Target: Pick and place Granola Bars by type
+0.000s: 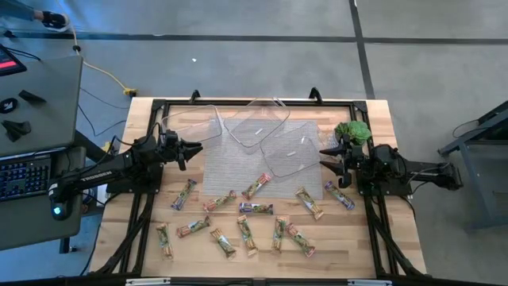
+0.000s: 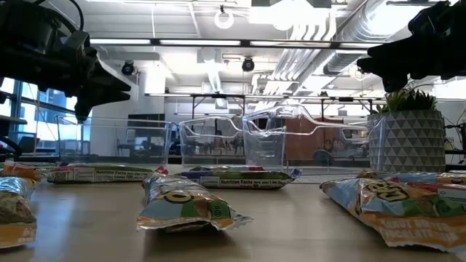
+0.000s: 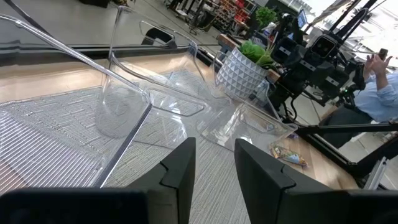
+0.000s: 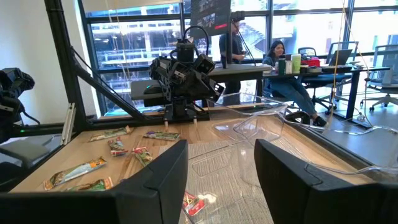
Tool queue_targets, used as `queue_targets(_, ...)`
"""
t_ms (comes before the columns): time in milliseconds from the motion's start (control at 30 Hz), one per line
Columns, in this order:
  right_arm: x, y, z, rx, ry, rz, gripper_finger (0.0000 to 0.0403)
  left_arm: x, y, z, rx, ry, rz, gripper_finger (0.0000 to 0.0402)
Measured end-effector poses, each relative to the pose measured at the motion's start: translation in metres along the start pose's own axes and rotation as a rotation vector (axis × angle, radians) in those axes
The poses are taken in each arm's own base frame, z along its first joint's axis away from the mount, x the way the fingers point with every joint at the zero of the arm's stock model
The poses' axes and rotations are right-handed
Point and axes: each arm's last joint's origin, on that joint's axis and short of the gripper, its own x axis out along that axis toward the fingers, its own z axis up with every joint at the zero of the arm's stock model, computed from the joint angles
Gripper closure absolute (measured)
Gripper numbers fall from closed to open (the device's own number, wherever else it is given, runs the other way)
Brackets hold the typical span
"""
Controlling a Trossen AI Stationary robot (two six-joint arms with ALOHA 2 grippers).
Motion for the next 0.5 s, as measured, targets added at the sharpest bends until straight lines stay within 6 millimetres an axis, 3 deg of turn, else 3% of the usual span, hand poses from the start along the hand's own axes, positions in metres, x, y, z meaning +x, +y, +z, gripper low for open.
queue_targets(500,0.0,0.0,0.0,0.0,0.0,0.0,0.0233,0.0,0.0005,-0.0005,0.0,0.003,0.007,0.0294)
